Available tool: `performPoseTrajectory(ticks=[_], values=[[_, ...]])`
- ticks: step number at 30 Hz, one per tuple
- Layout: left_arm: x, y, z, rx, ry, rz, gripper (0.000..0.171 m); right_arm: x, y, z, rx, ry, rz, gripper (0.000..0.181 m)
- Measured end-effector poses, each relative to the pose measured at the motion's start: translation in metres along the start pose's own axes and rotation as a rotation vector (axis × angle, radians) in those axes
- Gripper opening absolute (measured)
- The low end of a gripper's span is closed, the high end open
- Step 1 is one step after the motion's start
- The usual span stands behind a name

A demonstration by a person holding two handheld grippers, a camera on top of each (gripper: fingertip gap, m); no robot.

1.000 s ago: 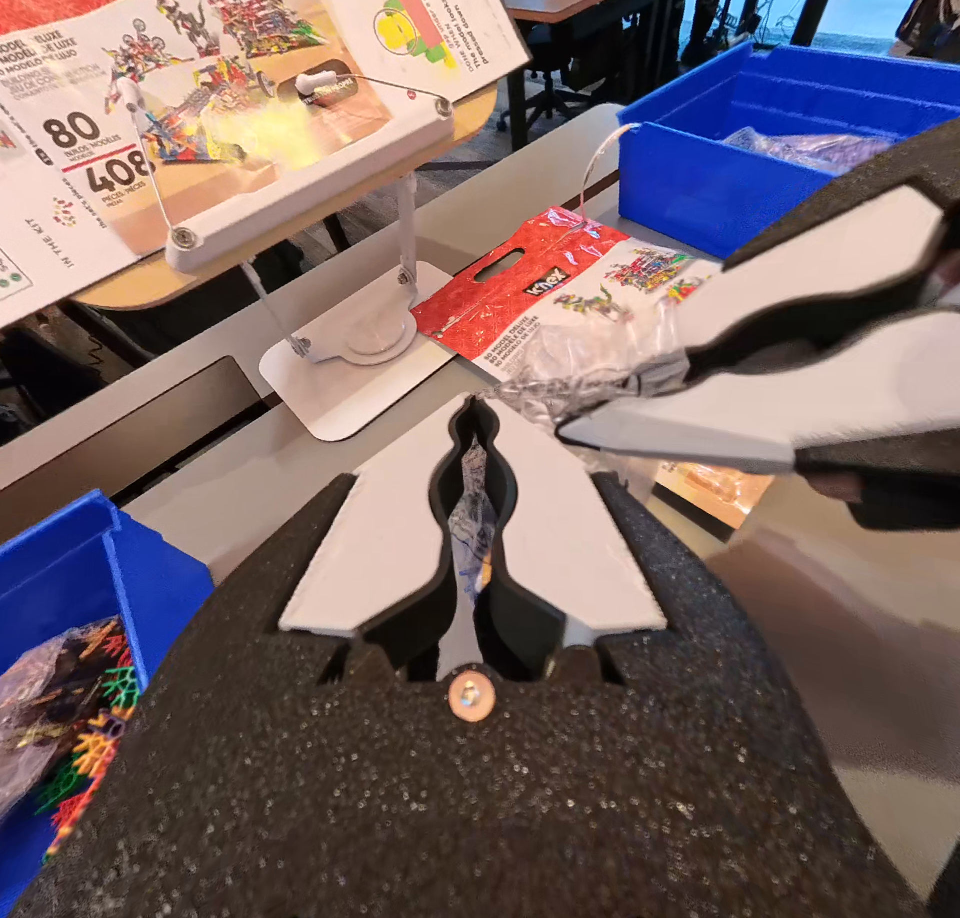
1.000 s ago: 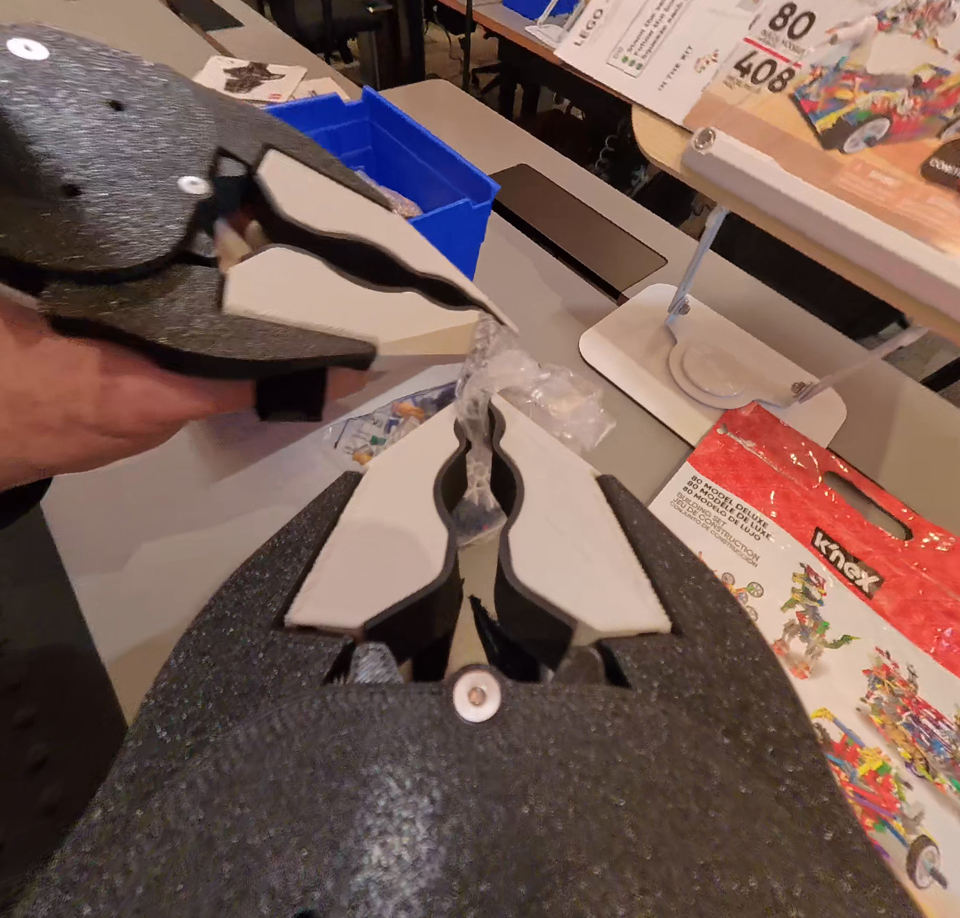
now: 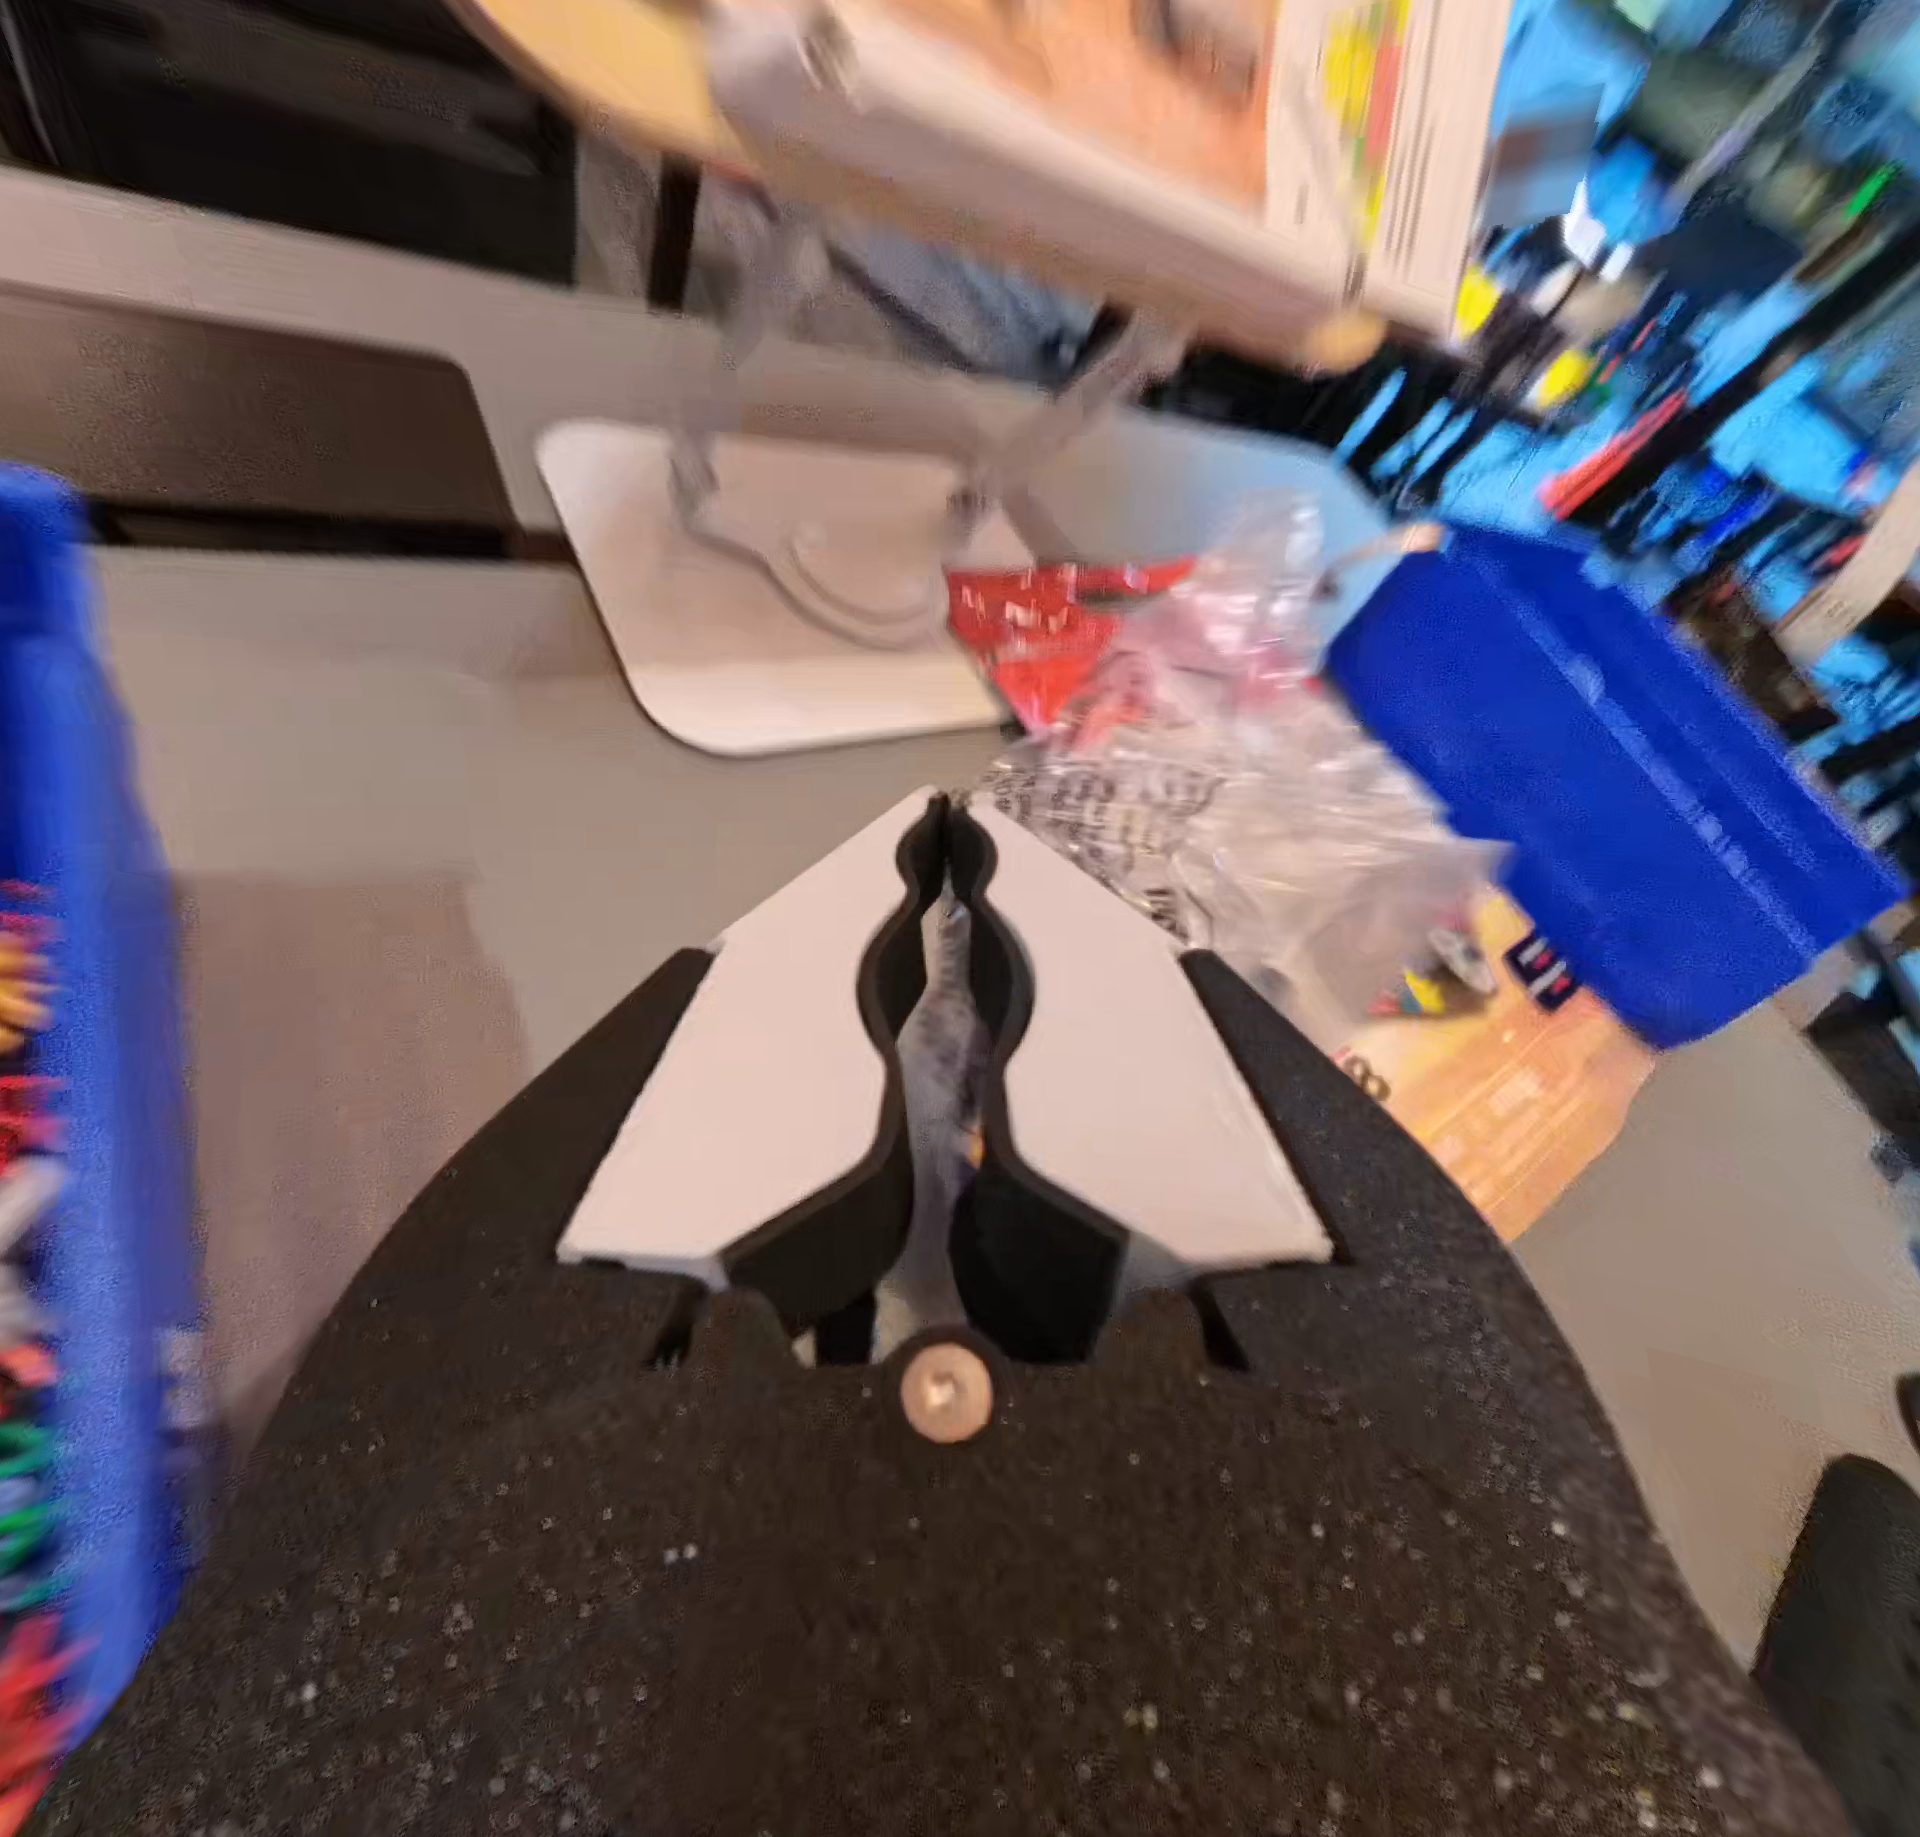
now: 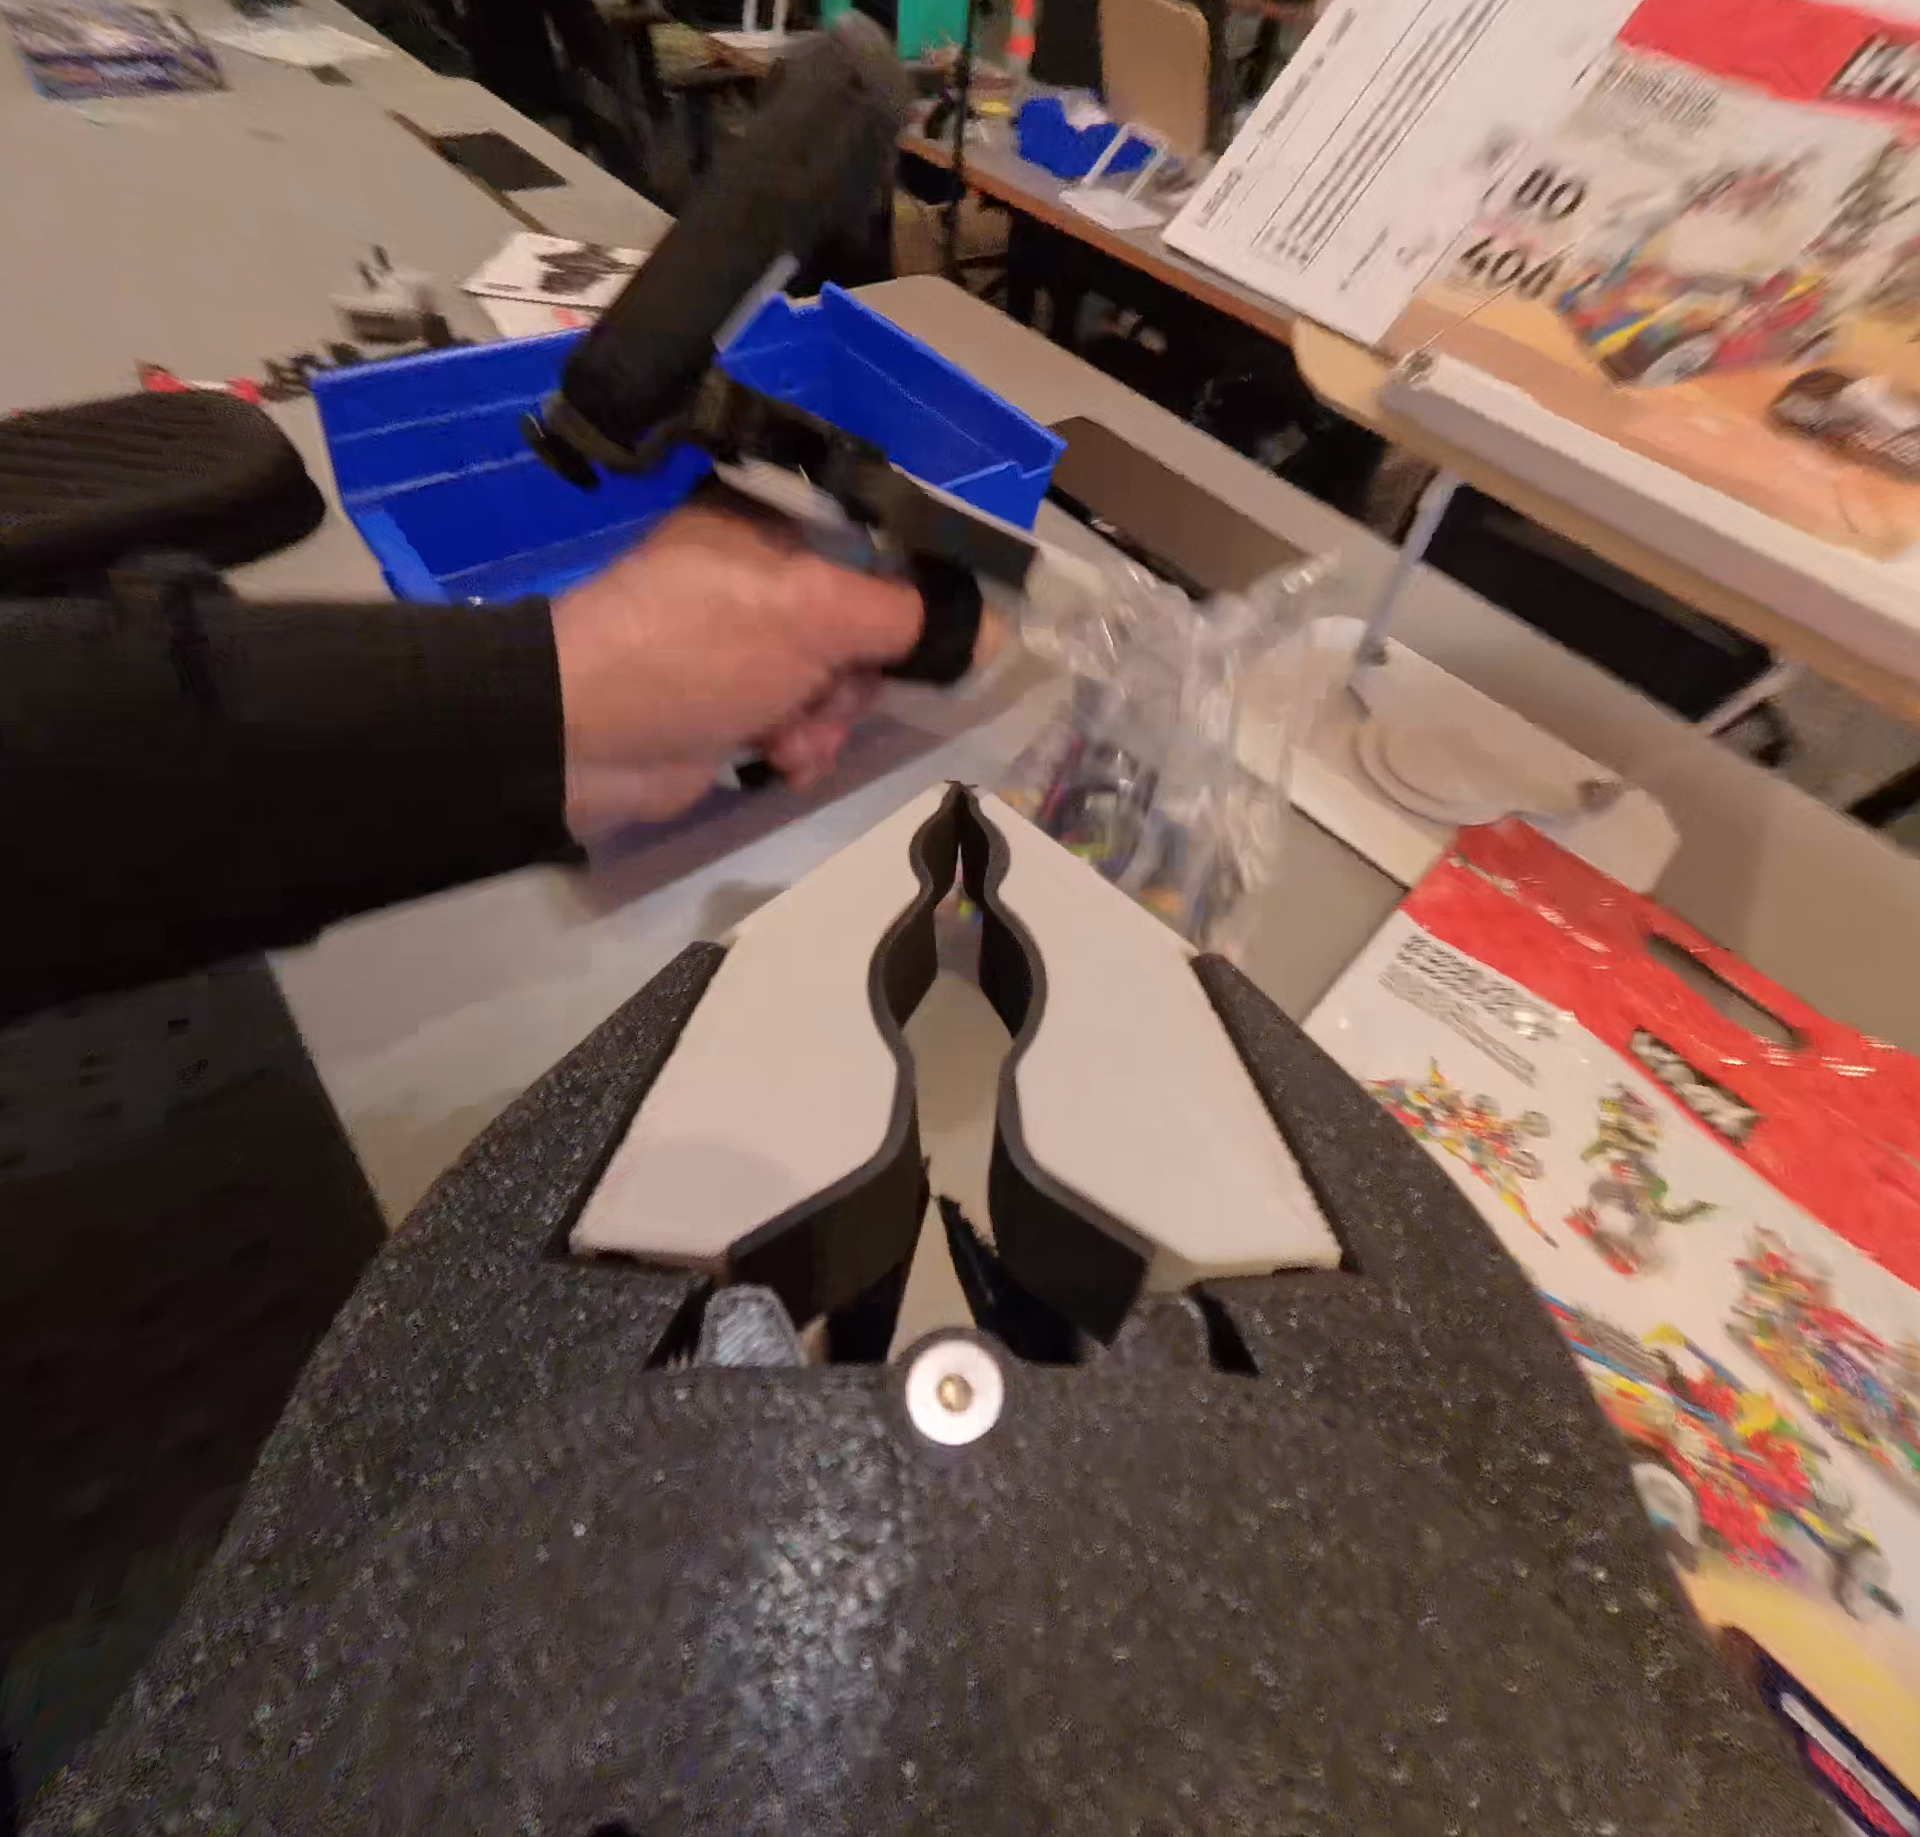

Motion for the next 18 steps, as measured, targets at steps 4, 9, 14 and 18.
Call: performPoseTrajectory(ticks=[4,9,14,18], values=[[0.001,0.043,0.016,-0.199,-0.126,-0.091,0.0,-0.006,0.022,-0.019,-0.082,-0.041,0.03,0.0],[0.006,0.082,0.043,-0.231,-0.126,-0.197,0.0,-0.028,0.035,-0.038,-0.327,-0.11,0.144,0.045],[0.023,0.108,0.067,-0.213,-0.117,-0.321,0.0,-0.046,0.035,-0.06,-0.844,-0.057,0.364,0.067],[0.036,0.144,0.079,-0.187,-0.055,-0.491,0.0,-0.023,0.04,-0.04,-1.292,0.221,0.785,0.086]])
Point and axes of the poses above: each gripper's, where its closed fingertips meet, x back along the fingers, z out of its top, y = z × x across the jaws, the point moved 2 cm from there along x, back along the fingers, and after that the axes turned 13 degrees about -z, right-handed, at the moved point
